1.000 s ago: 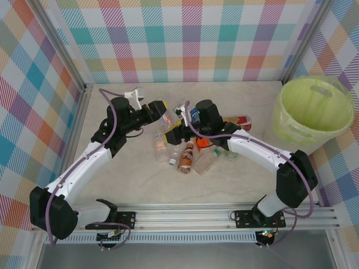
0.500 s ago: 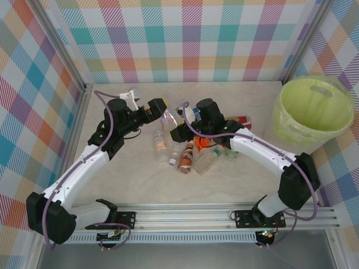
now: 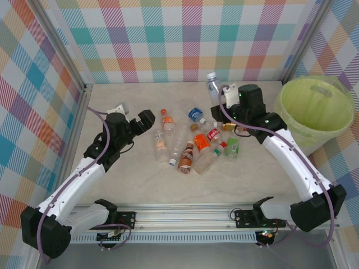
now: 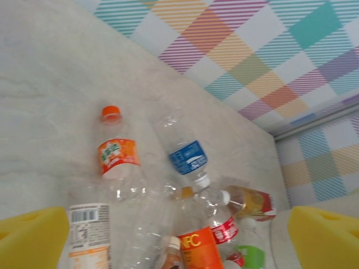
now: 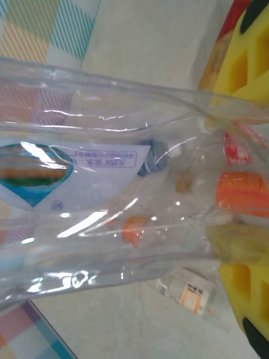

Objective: Put the plastic bottles in the bin

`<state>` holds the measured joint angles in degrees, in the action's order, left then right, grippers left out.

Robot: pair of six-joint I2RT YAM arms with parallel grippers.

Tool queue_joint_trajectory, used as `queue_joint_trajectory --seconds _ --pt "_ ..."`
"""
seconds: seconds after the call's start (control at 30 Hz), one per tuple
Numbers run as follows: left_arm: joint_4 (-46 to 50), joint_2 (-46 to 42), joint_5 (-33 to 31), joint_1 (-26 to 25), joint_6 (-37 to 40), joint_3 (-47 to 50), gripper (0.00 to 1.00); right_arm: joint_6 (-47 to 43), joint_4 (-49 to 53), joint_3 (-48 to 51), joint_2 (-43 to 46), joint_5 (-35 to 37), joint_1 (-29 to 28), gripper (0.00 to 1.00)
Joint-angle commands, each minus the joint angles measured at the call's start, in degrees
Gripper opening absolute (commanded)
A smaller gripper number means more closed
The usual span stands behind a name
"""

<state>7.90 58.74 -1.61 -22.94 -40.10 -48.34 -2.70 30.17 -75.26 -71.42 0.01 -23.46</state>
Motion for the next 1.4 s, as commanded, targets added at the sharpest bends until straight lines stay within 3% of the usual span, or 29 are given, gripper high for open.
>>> queue_joint_trajectory --seconds 0.0,0.23,0.43,0.7,0.93,1.07,1.17,1.37 --pt "1.41 -1.12 -2.88 1.14 -1.47 1.48 1.00 -0.92 0.51 -2.08 3.02 7.55 3.73 0.45" --pt "1.76 0.19 -1.75 1.58 -2.14 2.52 1.00 1.78 -5.51 -1.71 8.13 19.40 15.97 0.46" --pt "1.52 1.01 -1.29 1.75 -2.53 2.69 1.00 4.23 -10.38 -0.06 11.65 21.01 27.60 0.48" --pt "1.85 2.19 -1.07 1.93 -3.06 3.21 1.00 5.98 -8.53 1.96 7.81 20.70 40.47 0.49" --pt "2.45 3.58 1.08 2.02 -1.95 2.34 1.00 5.68 -7.80 2.70 1.90 24.50 47.86 0.50" --pt "3.15 5.09 1.71 2.11 -1.94 1.84 1.00 4.63 -7.29 3.19 -1.63 27.66 49.32 0.52" --pt "2.80 6.54 3.19 2.11 -2.07 1.85 1.00 3.90 -5.71 2.70 -4.65 31.89 49.35 0.57" --pt "4.99 10.27 5.20 2.27 -2.68 0.69 1.00 6.25 -2.70 1.81 -5.40 31.19 49.33 0.74"
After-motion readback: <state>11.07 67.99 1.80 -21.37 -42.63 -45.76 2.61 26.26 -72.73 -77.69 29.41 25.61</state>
